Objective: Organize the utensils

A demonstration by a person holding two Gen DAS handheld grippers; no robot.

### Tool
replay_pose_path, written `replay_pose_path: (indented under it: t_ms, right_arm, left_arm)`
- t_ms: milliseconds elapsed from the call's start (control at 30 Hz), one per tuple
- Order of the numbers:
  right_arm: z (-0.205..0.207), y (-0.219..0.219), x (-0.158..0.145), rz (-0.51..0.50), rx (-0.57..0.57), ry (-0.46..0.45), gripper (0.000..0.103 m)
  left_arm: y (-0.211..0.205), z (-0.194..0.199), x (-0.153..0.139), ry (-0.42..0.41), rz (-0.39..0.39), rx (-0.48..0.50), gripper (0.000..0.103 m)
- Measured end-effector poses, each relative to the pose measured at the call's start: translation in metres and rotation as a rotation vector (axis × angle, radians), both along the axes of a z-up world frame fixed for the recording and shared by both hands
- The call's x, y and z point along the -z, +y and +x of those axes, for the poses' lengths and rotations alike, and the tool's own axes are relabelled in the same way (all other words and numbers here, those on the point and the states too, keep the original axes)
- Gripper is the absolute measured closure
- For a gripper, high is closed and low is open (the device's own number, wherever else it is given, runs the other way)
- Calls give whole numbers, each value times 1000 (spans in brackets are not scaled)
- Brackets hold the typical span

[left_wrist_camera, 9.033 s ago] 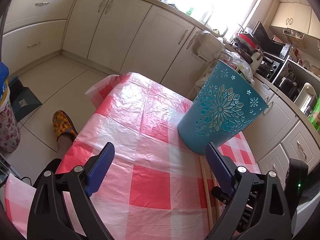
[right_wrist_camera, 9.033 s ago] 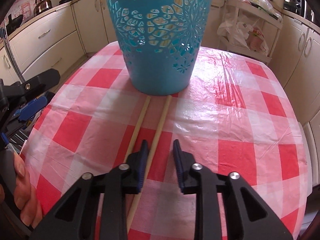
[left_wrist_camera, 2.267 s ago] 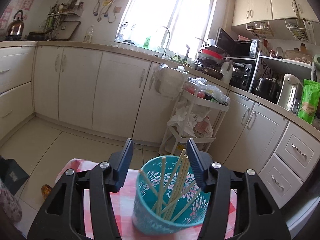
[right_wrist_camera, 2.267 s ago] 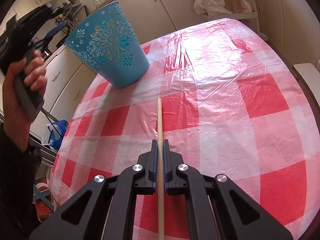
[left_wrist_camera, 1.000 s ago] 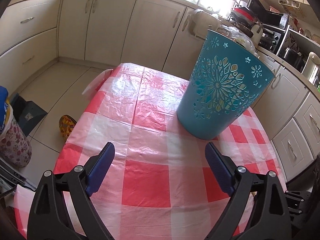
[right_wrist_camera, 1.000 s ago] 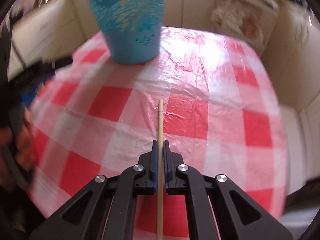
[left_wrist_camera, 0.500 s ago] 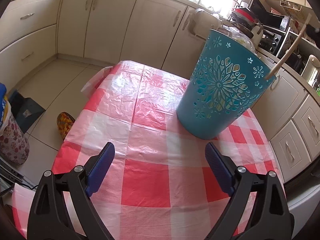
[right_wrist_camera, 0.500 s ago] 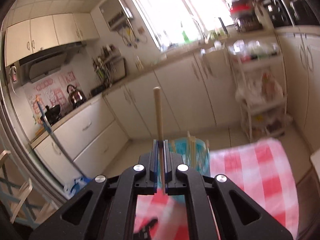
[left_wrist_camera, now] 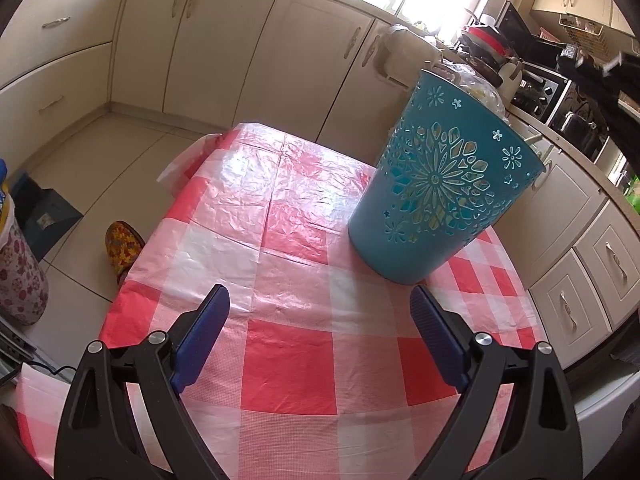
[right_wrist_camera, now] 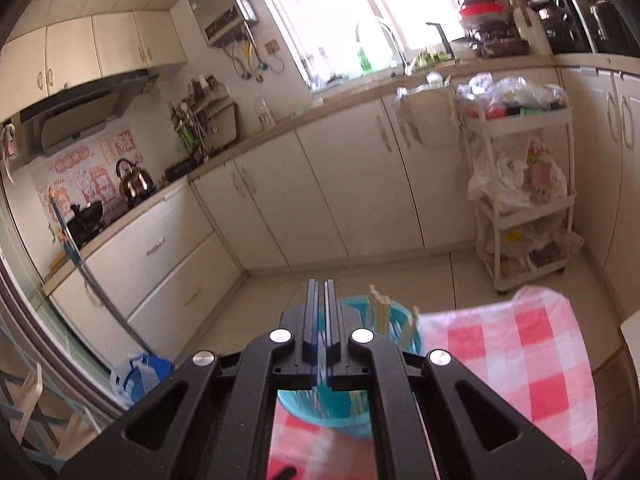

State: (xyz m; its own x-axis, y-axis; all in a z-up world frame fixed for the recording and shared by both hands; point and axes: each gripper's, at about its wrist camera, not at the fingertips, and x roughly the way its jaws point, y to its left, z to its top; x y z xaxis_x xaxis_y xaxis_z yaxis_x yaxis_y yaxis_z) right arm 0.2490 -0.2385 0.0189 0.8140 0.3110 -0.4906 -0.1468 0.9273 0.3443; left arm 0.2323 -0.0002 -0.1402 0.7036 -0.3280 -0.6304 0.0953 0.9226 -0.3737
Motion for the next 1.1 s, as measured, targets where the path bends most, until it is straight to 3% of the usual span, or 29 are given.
replay_pose_path:
  t_ms: [300,500,633,733,833,967,1100]
  right_arm:
    - [-50,-37,37,18,39,110,100]
    - [-107,-38,99,-22,61,253,100]
    - [-149,-26,119,-78,68,298,97]
    - [-177,-13,109,-128,84,273,47]
    - [-207,8,80,-167,63,186,44]
    - [-244,38,34,-236,66,85,15]
    - [-275,59,-3,-255,61,17,8]
  left_arm:
    - [0,2,2,9,2,-2,15]
    - [0,-1,-2,-5,19,-28,15]
    - [2,-30,-18,11,60,-34,15]
    - [1,-65,-49,-42,108,-19,12]
    - [4,-108,-94,-111,161,-28,8]
    - [14,-153,-142,-146,189,-62,8]
    - [19,-193,-177,-166,251,-101,8]
